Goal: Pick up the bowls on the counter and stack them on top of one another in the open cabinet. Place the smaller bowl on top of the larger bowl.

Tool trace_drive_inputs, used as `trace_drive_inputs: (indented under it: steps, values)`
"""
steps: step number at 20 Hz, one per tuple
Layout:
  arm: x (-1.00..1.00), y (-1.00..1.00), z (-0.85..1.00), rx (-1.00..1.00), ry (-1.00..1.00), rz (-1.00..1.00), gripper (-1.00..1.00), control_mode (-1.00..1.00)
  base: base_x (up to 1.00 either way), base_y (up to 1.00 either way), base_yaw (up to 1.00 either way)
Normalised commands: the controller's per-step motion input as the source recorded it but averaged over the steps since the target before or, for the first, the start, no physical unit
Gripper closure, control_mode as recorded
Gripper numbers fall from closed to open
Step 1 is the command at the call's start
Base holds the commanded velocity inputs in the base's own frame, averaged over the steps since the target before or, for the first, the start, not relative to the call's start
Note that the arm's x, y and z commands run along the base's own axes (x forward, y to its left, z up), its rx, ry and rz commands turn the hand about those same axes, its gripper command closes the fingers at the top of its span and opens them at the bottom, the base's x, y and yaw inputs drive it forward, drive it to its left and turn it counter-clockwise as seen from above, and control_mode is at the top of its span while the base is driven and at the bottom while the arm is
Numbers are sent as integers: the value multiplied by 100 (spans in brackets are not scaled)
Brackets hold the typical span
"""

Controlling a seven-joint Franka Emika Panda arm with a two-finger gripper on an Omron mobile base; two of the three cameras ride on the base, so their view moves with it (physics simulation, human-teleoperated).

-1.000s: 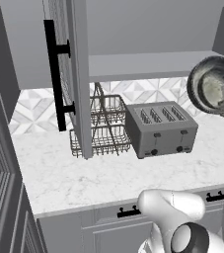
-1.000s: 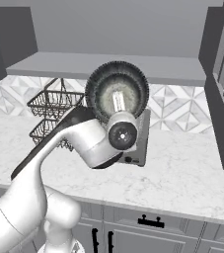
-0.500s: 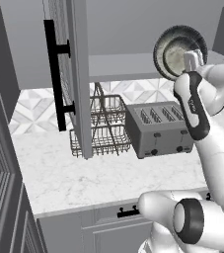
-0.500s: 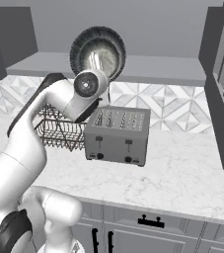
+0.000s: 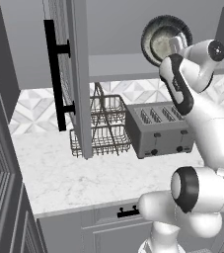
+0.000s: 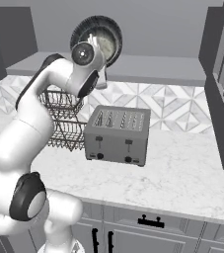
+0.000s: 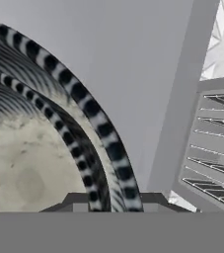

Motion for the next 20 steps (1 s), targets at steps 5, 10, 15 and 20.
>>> trace_drive_inputs:
  steps: [5, 10, 15, 20]
  values:
    - [100, 0, -5, 0, 6, -5, 100, -100, 0, 0, 0]
    - [57, 1, -12, -3, -1, -4, -100, -100, 0, 0, 0]
    - [-6, 0, 0, 0, -5, -4, -100, -100, 0, 0, 0]
    - [-94, -4, 28, 7, -9, -3, -100, -100, 0, 0, 0]
